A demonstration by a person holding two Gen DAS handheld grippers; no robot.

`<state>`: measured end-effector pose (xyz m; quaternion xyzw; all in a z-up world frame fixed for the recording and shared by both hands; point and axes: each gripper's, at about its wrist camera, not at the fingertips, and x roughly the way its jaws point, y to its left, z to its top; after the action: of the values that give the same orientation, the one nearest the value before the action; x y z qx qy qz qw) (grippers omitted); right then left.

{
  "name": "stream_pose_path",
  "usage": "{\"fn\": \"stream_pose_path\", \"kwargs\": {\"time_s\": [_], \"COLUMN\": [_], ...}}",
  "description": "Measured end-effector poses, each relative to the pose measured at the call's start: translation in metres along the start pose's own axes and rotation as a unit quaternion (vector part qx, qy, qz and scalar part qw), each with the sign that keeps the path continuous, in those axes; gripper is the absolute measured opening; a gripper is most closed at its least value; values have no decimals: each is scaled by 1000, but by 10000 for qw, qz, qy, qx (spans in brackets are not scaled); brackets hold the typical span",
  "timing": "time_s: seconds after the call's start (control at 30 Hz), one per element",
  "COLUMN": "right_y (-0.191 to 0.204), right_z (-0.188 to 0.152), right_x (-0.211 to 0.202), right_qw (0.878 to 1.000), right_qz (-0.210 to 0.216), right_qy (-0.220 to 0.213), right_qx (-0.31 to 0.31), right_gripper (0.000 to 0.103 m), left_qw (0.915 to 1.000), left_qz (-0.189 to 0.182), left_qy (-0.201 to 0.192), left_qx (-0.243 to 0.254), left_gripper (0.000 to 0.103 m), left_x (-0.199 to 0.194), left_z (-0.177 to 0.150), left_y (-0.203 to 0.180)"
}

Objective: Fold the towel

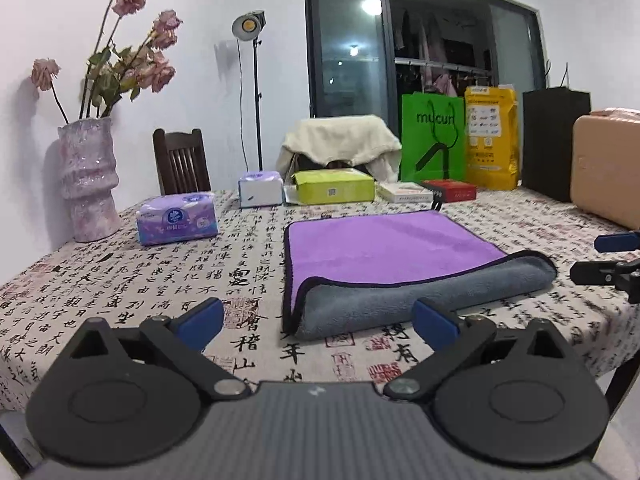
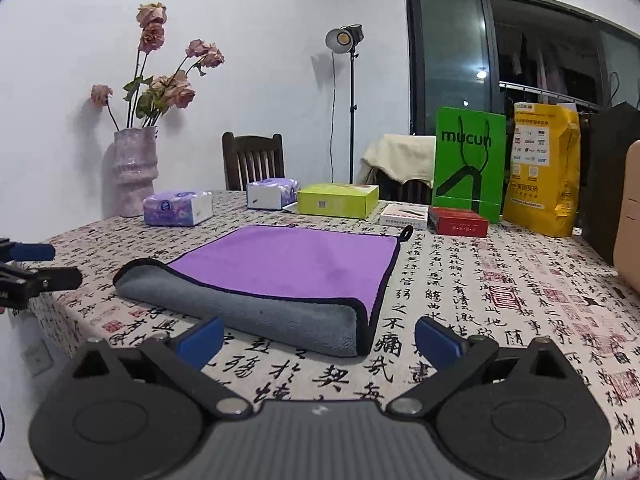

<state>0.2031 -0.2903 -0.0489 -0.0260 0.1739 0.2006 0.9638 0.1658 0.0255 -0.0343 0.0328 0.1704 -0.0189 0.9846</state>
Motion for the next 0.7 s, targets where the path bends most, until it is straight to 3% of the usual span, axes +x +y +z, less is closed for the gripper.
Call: {"fn": "stream_pose_path", "kwargs": {"time_s": [0.27,0.33,0.5,0.53,0.7], "right_y": [-12,-17,-24,-25,-31], "right_z": [8,11,15,15,14], "right_x": [33,43,63,66,80], "right_qw": [9997,9994,9982,9980,9963], "right_qz": [100,145,267,274,325], "right_qy": [214,313,531,562,780], "right_qx": [-52,-37,-1,14,165], "right_gripper": [83,77,45,43,25], "left_qw": [9996,9991,9976,9973,9961], "left_qz": [-202,-266,-408,-426,-483], "left_qy": [210,323,565,590,736], "left_qx": [-6,-23,-60,-56,-48], "left_gripper": [97,87,60,55,51], "left_x": [39,49,72,75,89], "left_z": [7,9,14,14,15], "left_y": [1,3,8,8,9]}}
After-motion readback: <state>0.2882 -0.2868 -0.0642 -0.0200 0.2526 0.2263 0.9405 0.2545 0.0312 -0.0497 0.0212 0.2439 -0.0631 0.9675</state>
